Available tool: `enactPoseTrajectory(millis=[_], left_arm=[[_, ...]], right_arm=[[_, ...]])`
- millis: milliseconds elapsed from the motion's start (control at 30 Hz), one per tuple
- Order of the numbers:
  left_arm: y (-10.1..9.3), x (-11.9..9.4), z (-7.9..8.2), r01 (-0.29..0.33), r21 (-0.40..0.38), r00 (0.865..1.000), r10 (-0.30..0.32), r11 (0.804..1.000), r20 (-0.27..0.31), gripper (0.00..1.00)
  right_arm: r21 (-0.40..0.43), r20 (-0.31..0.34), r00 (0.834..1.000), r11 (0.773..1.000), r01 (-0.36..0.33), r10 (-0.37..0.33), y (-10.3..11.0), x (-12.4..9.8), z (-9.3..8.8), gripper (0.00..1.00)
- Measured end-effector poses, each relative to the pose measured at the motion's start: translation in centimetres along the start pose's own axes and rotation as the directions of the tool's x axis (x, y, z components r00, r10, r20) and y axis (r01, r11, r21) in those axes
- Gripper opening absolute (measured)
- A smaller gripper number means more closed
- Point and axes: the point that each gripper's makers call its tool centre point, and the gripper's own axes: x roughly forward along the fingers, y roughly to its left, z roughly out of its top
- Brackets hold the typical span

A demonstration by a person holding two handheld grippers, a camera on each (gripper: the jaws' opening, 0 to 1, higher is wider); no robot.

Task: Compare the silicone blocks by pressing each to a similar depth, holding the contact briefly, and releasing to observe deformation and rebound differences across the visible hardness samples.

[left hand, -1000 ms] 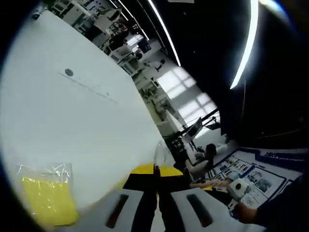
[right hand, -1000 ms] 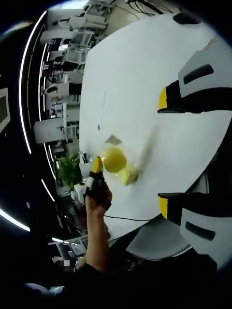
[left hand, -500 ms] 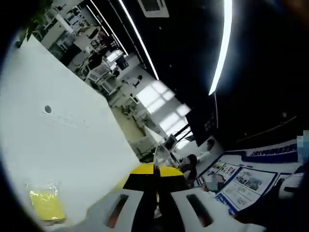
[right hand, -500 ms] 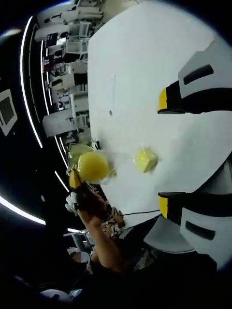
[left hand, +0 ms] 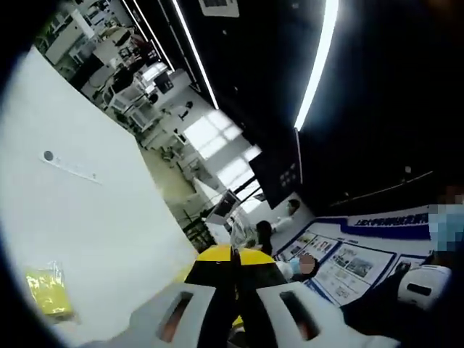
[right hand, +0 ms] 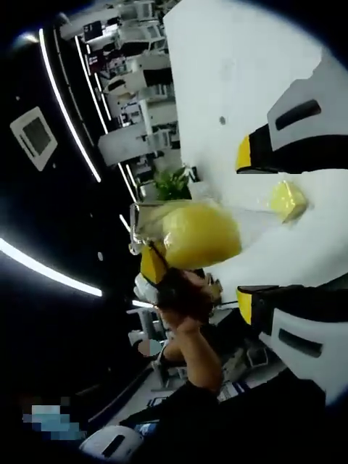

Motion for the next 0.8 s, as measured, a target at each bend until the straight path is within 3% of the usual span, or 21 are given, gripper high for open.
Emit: enactPoseTrajectory(millis=[300, 500, 667, 800], left_arm=[[-2.6, 0.2, 1.9, 0.08, 0.008, 0.996, -0.08, 0.997, 0.047, 0.0], [-3.2, 0.2, 2.7, 0.104, 0.005, 0.993, -0.104, 0.995, 0.058, 0.0], [-3.4, -0.3, 3.0, 0.114, 0.005, 0.991, -0.114, 0.993, 0.074, 0.0], [-3.0, -0.9, 3.3, 0.107, 0.002, 0.99, -0.107, 0.994, 0.09, 0.0]], right_arm=[[-0.091, 0.072, 0.994, 0.993, -0.071, 0.078, 0.8, 2.5, 4.1, 0.41], [-0.143, 0.057, 0.993, 0.985, -0.097, 0.106, 1.1, 4.2, 5.5, 0.4], [-0.126, 0.041, 0.988, 0.982, -0.141, 0.147, 1.4, 5.0, 6.0, 0.37], [-0.044, 0.023, 0.98, 0.979, -0.199, 0.2, 2.4, 5.4, 5.8, 0.33]])
